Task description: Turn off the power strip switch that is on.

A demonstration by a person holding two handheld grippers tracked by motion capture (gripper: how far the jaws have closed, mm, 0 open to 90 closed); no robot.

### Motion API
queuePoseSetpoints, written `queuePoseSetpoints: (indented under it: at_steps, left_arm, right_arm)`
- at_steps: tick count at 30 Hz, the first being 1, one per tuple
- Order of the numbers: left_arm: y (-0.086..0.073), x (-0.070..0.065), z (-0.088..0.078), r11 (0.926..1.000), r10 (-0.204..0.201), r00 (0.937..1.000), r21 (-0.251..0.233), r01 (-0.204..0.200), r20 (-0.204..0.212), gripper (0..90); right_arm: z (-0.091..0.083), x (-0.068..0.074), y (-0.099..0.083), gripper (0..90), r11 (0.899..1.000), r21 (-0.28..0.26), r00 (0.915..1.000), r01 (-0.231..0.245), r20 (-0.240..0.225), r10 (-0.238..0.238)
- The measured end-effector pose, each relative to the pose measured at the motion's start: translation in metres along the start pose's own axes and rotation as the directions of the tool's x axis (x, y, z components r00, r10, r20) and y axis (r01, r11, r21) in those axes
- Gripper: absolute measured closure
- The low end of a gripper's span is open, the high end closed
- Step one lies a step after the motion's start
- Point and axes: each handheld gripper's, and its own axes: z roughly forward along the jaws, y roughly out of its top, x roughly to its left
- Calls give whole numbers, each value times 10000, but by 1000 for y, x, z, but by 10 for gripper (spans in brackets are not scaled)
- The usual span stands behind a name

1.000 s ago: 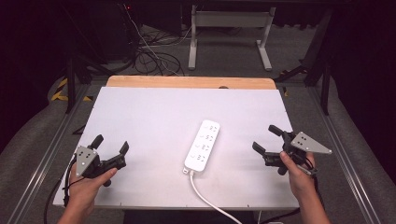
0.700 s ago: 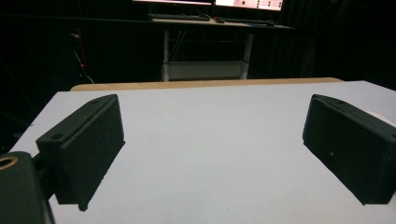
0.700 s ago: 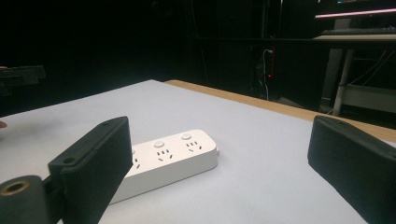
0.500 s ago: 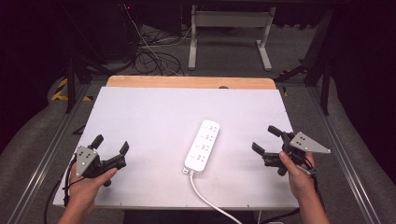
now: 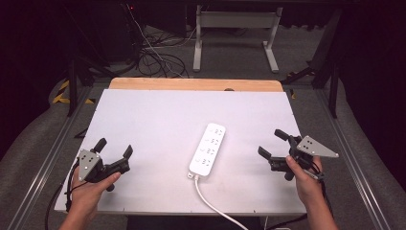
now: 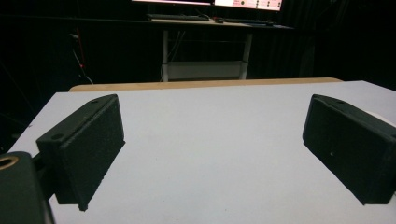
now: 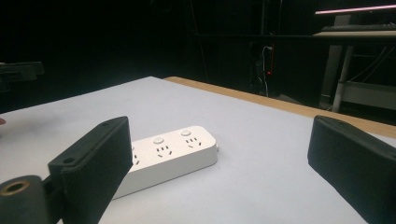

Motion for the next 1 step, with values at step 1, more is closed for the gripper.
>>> queuePoseSetpoints:
  at_steps: [1]
  left_arm:
    - [0, 0, 0, 10000, -9, 10000, 6, 9, -9, 61]
  right_arm:
    - [0, 0, 0, 66, 10000, 7, 10000, -7, -3, 7]
